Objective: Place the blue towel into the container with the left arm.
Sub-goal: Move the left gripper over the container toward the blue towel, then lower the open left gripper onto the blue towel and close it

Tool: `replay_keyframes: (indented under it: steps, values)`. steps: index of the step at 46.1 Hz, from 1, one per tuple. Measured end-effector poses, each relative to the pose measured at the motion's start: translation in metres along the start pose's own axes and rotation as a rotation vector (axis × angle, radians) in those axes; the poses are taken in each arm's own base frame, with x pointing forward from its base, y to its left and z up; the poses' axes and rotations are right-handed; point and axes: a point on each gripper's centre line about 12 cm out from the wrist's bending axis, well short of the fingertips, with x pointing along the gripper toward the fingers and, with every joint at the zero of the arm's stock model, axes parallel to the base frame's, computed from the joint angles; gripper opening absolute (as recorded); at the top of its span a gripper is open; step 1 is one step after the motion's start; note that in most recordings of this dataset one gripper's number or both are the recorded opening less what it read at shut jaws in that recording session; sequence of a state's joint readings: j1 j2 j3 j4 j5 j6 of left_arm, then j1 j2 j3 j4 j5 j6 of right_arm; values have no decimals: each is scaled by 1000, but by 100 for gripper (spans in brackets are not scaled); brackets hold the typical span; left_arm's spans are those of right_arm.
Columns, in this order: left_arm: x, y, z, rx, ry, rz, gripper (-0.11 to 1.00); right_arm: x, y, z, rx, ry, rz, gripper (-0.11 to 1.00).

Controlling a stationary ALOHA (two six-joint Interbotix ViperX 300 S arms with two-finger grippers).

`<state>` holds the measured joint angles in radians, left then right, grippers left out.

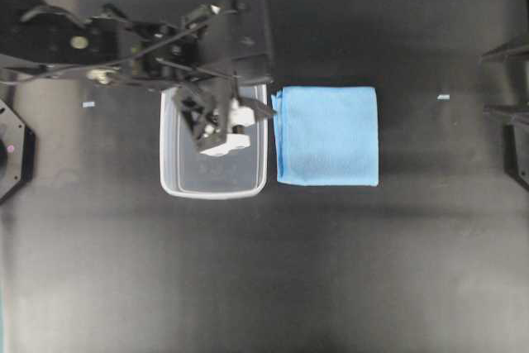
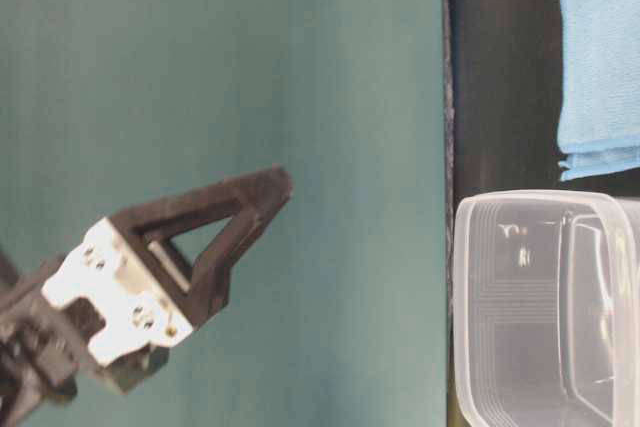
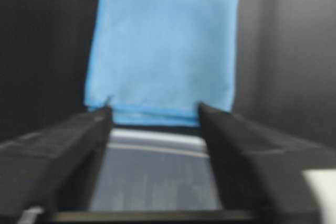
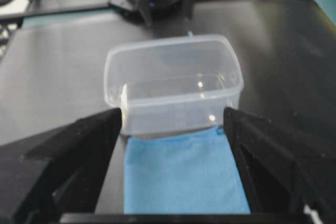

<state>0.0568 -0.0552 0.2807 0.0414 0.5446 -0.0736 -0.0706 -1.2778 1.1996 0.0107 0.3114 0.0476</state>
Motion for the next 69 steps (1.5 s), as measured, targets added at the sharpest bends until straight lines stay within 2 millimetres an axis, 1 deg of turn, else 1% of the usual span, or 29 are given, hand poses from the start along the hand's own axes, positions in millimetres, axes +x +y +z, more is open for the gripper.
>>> replay_keyframes:
  steps: [2, 5, 9, 12, 15, 18, 21, 24, 31, 38, 40, 45, 53, 58, 65, 68, 69]
  values:
    - [5, 1, 4, -1, 28, 3, 83, 0, 0, 0, 0, 0, 0, 75]
    - [13, 0, 7, 3, 69, 6, 90, -1, 0, -1, 2, -2, 0, 75]
    - [26, -1, 17, 14, 112, 9, 90, -1, 0, -2, 0, -5, 0, 75]
    - [39, -1, 22, 42, 155, 10, 90, -2, 0, -2, 0, -11, 1, 75]
    - [53, 0, 25, 79, 192, 9, 90, -2, -1, -2, -2, -19, -2, 75]
    - [72, -2, 27, 126, 229, 4, 90, -3, -1, 1, -3, -39, -6, 75]
    - [93, -2, 25, 150, 269, 0, 90, -5, -1, 3, -1, -57, -8, 75]
    - [109, -2, 24, 161, 295, -3, 90, -7, -1, 5, -1, -76, -7, 75]
    - [138, -2, 24, 162, 330, -1, 90, -13, -1, 8, -1, -109, -6, 75]
    - [164, -2, 6, 163, 404, -4, 90, -15, -1, 9, -1, -123, -6, 75]
    - [172, -1, -3, 165, 432, -5, 90, -16, -1, 10, -3, -126, -6, 75]
    - [187, -2, -16, 169, 467, -8, 90, -16, -1, 10, -3, -128, -6, 75]
    - [205, -11, -32, 191, 500, -20, 90, -16, -1, 10, 11, -131, -4, 75]
    - [209, -17, -36, 202, 498, -26, 90, -17, -1, 11, 11, -136, -4, 75]
    - [211, -19, -38, 200, 496, -27, 89, -17, -1, 11, 9, -139, -4, 75]
    - [212, -18, -39, 197, 496, -25, 86, -18, -1, 11, 11, -140, -4, 75]
    - [212, -18, -39, 197, 496, -25, 83, -18, -1, 11, 9, -140, -4, 75]
